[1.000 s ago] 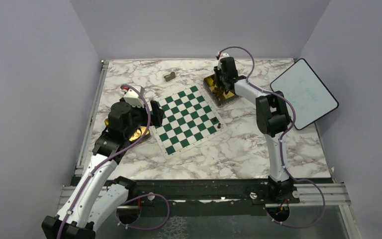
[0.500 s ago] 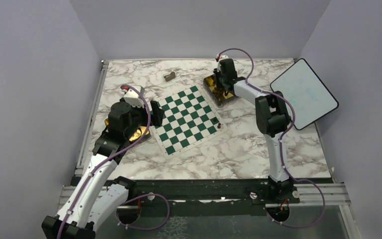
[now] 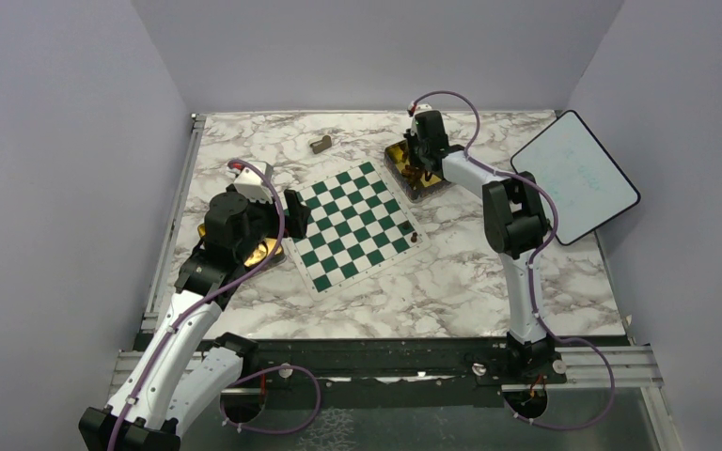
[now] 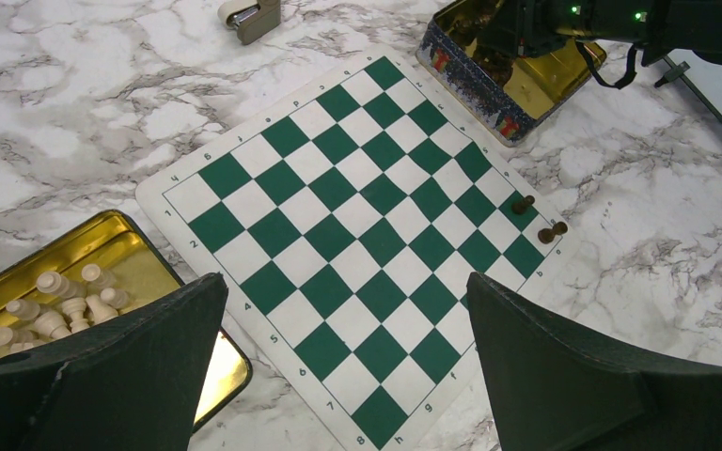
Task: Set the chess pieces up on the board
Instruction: Pick up the chess piece from the storage box.
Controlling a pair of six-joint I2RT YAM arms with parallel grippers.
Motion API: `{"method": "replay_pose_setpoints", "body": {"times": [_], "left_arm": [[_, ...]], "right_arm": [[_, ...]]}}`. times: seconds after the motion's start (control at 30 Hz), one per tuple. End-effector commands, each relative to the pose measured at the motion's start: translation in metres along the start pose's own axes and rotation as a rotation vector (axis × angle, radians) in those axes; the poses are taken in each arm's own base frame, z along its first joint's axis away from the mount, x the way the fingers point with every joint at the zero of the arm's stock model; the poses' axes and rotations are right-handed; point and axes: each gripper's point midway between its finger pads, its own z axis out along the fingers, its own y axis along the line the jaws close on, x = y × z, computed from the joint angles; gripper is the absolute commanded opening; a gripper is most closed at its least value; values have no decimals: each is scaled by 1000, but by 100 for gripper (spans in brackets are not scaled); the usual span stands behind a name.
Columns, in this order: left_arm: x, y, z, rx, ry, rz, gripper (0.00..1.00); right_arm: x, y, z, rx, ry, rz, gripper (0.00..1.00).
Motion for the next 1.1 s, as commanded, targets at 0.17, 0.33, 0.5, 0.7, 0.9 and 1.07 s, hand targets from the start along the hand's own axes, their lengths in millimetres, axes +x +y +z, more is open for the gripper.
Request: {"method": "replay_pose_setpoints", "body": {"times": [0.17, 0.33, 0.5, 0.7, 0.9, 1.07], "left_arm": [[-1, -2, -1, 10, -9, 6, 99], [0, -2, -1, 9, -8, 7, 99], [-1, -3, -2, 13, -11, 6, 99], [-1, -3, -2, 13, -11, 6, 99], [-1, -3, -2, 16, -12, 4, 99], [-1, -3, -2, 13, -11, 4, 99]], "right_arm": [[-29, -10, -29, 25, -44, 9, 13], [-32, -12, -39, 27, -58, 11, 12], [-37, -13, -51, 29, -76, 12, 12], [-41, -12, -67, 13, -88, 34, 12], [-43, -3, -88, -43, -101, 73, 12], [-39, 10, -111, -103, -108, 113, 12]]}}
